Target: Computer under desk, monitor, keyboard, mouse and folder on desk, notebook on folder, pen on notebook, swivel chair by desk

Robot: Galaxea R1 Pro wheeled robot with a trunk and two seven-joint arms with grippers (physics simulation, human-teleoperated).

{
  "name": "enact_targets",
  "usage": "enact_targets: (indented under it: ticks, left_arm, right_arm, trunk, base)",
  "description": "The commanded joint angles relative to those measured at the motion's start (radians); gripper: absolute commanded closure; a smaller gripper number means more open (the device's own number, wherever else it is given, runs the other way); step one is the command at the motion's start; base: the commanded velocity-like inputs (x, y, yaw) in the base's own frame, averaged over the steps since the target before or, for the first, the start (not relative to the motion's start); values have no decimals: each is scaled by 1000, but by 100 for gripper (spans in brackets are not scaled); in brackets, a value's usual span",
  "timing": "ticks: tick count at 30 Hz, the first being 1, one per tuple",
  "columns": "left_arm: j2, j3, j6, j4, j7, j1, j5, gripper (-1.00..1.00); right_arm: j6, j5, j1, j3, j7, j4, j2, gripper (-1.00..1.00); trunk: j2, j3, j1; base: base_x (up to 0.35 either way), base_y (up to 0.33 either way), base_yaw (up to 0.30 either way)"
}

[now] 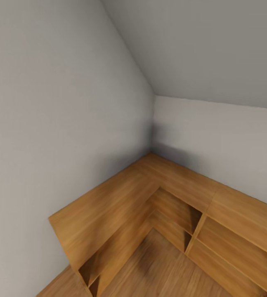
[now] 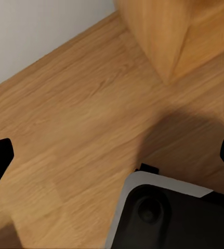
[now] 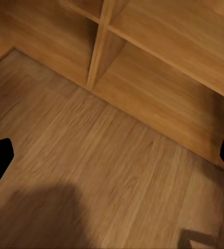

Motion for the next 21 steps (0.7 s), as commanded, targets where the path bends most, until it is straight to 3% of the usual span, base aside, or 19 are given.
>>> enact_targets:
  ticks: [1,16,21]
  left_arm:
    - [1,-9,-1,-2,8,0,4,-100]
    - [-5,-11,-1,1,7,0,2,-100]
    - [-5,-12,-1,2,7,0,2,-100]
  right_arm:
    - [0,-2,-1,8,-10,-3,-1,-100]
    - [0,-5,-1,6,-15,-4,3,-100]
    - [1,-38,-1,5,-15,-5,3,-100]
  trunk:
    - [-2,-1,1]
    - [-2,14,1]
    - [-2,18,1]
  base:
    - [64,0,-226]
    - [14,0,-225]
    - [0,0,-225]
